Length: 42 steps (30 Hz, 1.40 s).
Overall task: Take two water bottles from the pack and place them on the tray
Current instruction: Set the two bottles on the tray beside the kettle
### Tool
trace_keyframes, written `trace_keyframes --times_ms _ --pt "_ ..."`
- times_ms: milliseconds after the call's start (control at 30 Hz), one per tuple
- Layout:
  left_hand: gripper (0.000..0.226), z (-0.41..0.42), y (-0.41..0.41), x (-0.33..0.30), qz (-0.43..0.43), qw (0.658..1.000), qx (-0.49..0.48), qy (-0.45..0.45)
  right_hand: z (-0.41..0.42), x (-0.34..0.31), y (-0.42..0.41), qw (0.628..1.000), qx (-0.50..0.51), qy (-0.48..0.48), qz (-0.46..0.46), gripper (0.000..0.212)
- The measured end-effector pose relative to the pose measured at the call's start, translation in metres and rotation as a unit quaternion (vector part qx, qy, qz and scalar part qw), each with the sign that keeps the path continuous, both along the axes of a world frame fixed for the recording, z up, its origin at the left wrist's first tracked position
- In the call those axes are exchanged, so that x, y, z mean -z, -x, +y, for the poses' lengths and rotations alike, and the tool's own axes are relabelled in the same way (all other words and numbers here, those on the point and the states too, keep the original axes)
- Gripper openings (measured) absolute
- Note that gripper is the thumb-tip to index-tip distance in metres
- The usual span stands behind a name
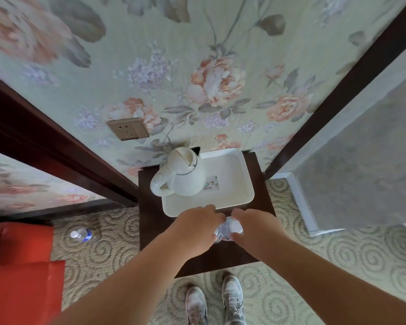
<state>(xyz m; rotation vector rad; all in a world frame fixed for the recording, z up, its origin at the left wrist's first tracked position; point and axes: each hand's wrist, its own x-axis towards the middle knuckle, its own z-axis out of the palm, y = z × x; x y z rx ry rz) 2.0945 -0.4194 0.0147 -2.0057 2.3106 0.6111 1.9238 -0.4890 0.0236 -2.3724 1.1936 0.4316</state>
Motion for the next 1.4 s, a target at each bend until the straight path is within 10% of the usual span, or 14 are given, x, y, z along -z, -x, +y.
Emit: trace_keyframes --times_ms 900,1400 --pt "0.036 0.012 0.005 0.018 -0.029 0.997 -0.031 -0.066 0.018 0.013 -0.013 0.997 0.075 0.001 0.006 0.021" --pt "0.012 -0.165 -0.035 -0.058 -0.02 0.997 -0.069 -0.008 -0.184 -0.046 -0.046 0.992 0.095 0.007 -0.08 0.022"
